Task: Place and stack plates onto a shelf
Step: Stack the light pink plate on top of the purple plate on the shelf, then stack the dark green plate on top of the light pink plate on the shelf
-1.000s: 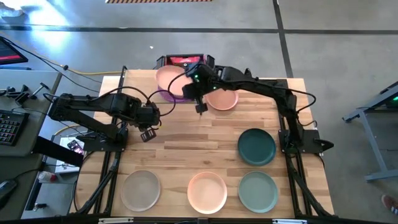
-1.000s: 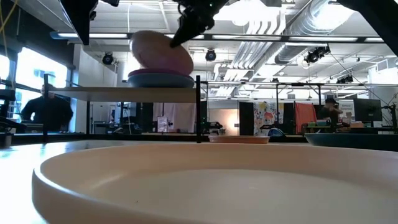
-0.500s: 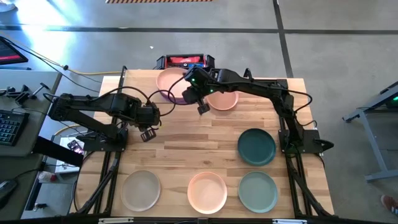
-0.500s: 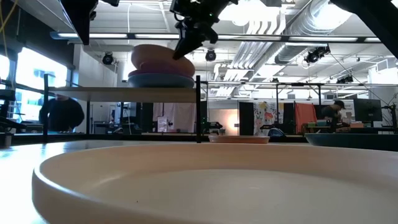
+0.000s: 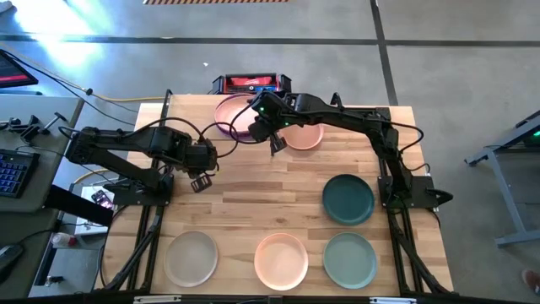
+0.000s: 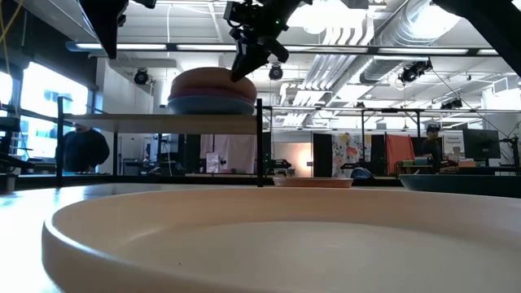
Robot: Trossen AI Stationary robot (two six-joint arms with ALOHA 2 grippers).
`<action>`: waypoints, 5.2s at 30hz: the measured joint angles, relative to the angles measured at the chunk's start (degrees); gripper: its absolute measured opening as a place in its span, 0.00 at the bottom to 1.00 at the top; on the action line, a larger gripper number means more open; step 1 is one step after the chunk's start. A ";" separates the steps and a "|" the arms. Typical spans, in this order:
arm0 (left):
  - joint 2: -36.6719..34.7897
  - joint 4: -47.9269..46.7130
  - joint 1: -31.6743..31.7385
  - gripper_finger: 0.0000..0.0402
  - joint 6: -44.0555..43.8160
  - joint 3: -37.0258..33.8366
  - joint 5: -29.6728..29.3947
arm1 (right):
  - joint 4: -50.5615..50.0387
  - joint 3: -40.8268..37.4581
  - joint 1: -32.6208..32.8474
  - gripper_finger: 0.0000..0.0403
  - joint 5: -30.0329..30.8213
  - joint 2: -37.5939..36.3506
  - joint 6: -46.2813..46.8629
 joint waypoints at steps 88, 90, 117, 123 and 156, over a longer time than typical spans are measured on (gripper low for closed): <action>0.00 0.31 -0.01 0.12 -2.57 -0.02 0.20 | -22.91 -37.68 26.00 0.21 -1.31 -6.32 100.79; 0.00 0.30 0.00 0.12 -2.57 -0.02 0.20 | -22.88 -37.68 26.37 0.24 0.20 -6.32 102.62; 0.00 0.26 0.00 0.12 -2.55 -0.02 0.22 | -10.15 -52.04 27.73 0.30 -5.02 -6.74 113.83; 0.00 0.42 0.00 0.12 -2.55 -0.02 0.22 | -11.21 -52.15 27.80 0.21 -4.81 -6.73 112.15; 0.00 9.13 6.18 0.12 -1.43 -0.02 -3.76 | -13.15 -52.26 28.37 0.00 6.29 -31.65 106.95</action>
